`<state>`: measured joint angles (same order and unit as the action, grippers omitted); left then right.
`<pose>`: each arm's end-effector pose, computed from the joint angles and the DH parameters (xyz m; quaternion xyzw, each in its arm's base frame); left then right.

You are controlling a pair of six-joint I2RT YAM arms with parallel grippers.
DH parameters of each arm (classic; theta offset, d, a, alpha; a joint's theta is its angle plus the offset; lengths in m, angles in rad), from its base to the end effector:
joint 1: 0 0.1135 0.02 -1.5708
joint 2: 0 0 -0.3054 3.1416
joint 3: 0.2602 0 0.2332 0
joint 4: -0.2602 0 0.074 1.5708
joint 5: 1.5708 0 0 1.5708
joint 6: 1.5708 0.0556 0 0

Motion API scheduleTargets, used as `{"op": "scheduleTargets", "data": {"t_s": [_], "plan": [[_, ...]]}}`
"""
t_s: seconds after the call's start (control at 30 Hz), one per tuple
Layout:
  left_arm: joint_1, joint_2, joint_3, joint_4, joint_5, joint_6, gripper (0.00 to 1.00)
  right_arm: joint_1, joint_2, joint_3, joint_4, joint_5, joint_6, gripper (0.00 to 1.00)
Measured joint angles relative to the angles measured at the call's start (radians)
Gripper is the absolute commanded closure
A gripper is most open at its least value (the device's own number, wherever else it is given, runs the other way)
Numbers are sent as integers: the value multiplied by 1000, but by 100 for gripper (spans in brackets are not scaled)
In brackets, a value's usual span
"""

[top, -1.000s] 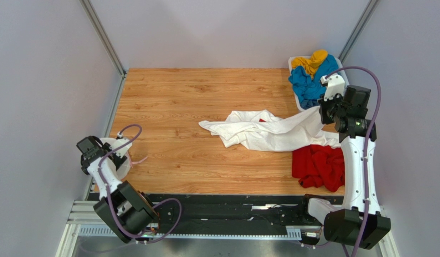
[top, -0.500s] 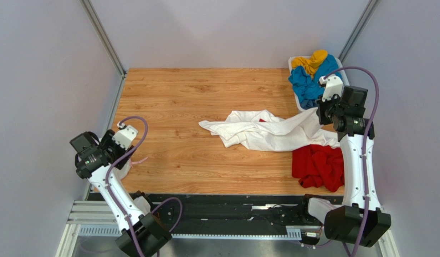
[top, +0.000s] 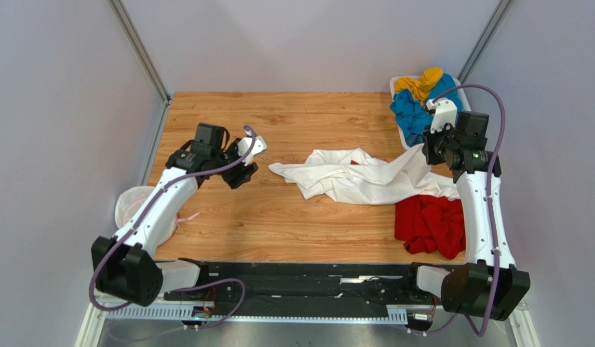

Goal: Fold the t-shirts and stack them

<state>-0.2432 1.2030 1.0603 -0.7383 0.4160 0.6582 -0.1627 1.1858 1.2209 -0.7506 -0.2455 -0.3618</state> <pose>0.2093 -0.0751 0.3295 0.4640 0.7985 -0.1220 0.3638 0.2242 -0.0231 0.3805 -0.1403 0.8936 0.0009 0.4264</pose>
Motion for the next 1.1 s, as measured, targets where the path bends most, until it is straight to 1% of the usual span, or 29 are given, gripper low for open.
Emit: {"op": "scheduleTargets", "data": {"t_s": [0.1,0.17,0.3,0.43,0.63,0.73,0.87,1.0,1.1], "plan": [[-65,115,68,59,-79,-44,39,5,14,0,0,1,3,100],[-84,185,109,113,-127,-70,39,7,24,0,1,2,3,100],[-89,284,142,209,-203,-94,40,9,31,0,1,5,3,100],[-89,405,185,261,-249,-94,42,10,33,0,5,8,3,100],[-89,585,283,264,-241,-93,41,12,48,0,8,9,3,100],[-89,656,338,251,-227,-92,38,12,51,-2,9,10,3,100],[-89,737,441,187,-181,-93,34,12,51,-18,17,12,3,100],[-89,803,543,117,-133,-92,32,12,51,-32,22,13,3,100],[-89,837,582,74,-111,-92,32,12,51,-38,30,13,2,100]]}}
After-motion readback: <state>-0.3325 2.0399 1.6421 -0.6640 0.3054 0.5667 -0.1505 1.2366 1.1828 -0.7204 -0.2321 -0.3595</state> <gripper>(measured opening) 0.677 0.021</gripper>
